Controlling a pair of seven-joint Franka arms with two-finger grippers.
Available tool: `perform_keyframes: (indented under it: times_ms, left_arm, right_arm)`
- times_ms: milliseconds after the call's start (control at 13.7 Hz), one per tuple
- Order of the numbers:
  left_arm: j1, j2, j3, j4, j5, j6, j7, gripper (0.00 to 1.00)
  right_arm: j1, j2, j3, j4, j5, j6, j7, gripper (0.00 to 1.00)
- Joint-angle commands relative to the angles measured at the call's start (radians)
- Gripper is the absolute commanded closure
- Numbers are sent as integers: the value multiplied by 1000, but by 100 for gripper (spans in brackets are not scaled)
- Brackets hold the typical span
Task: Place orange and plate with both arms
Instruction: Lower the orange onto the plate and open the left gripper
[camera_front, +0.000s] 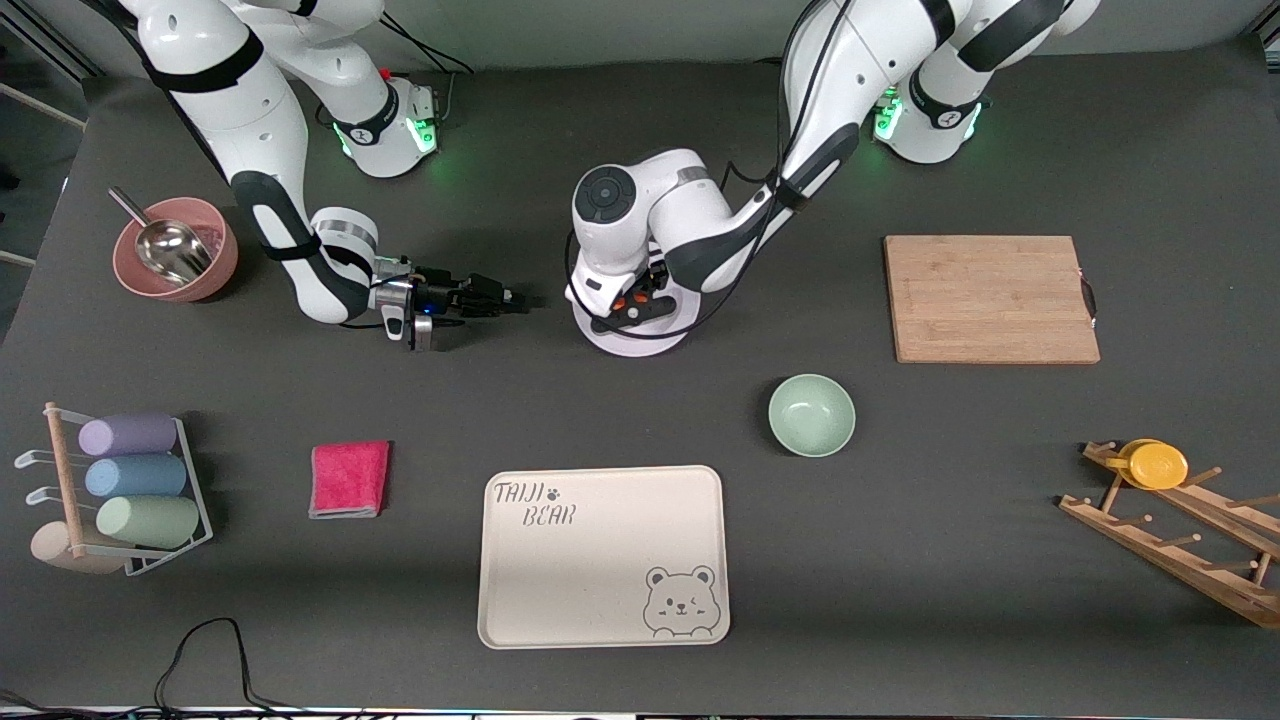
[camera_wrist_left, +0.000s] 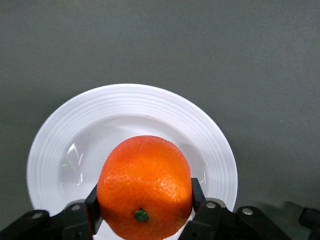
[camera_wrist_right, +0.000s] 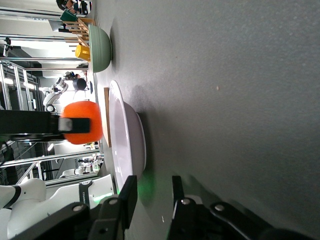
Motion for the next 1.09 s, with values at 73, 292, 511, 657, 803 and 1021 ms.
perform_keyframes:
  times_ms: [73,292,511,657,803,1021]
  left_arm:
    - [-18,-16,23,-66,21,65,-33,100]
    - [-18,-16,29,-74,20,68,-34,32]
    - [-16,-19,30,-74,20,65,-54,0]
    - [-11,-25,30,-74,20,51,-54,0]
    - [1,-51,30,-71,20,12,-42,0]
    - [83,-164,30,-62,20,-105,-9,0]
  right_arm:
    - [12,26,-11,10,13,-10,-23,65]
    - [12,26,-11,10,15,-10,-17,65]
    - [12,26,-10,12,15,-10,-18,65]
    - [14,27,-10,12,15,-10,-18,65]
    - [14,35,-8,21,15,-10,-18,65]
    - [25,46,-2,36,27,-11,-17,65]
